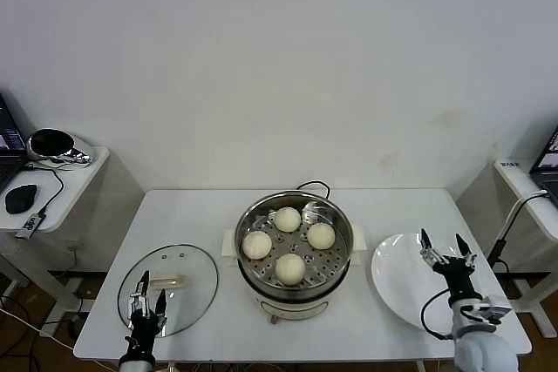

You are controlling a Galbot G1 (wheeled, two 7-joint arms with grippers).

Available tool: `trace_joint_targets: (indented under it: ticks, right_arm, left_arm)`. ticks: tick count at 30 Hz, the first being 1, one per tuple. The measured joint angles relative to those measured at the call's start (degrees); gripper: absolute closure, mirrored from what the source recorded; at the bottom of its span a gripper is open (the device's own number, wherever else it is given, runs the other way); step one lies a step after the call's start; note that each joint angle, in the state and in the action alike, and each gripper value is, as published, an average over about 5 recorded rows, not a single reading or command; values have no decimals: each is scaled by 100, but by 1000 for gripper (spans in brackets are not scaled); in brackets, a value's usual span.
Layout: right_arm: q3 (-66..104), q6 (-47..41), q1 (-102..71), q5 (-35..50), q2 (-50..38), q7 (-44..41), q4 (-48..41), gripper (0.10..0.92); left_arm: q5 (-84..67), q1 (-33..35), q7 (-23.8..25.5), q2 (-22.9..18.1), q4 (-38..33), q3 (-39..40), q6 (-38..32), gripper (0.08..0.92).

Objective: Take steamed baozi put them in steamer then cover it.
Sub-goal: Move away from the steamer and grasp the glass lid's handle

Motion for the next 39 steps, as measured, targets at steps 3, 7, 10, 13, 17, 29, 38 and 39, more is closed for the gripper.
trace_joint_targets:
  ticks: [3,7,10,13,17,29,38,39]
  right_arm:
    - [1,12,0,-45,48,5,-25,203]
    - [-7,22,6,-100,106,9,-46,203]
    - [-9,25,16,-119,128,11,-52,203]
    - [-10,27,23,-132,141,13,-65,203]
    - [-12,37,24,-151,159,14,-96,203]
    - [-5,66,8,-171,200,16,-135,203]
    - [-7,79,-12,-195,230,16,-138,203]
    - [-7,80,-14,-198,233,16,-137,203]
  left_arm:
    - [137,-93,-14,-11,158,-9,83,177]
    - [294,-223,-8,-5,347,-6,160,177]
    - [375,-328,-6,22,482,4,204,177]
    - [428,-440,10,53,595,16,259,177]
    - [484,-596,66,77,713,24,338,177]
    - [609,-1048,222,91,1013,50,467,177]
    - [646,-1290,264,92,1203,36,489,177]
    - [649,-1310,264,92,1224,42,489,177]
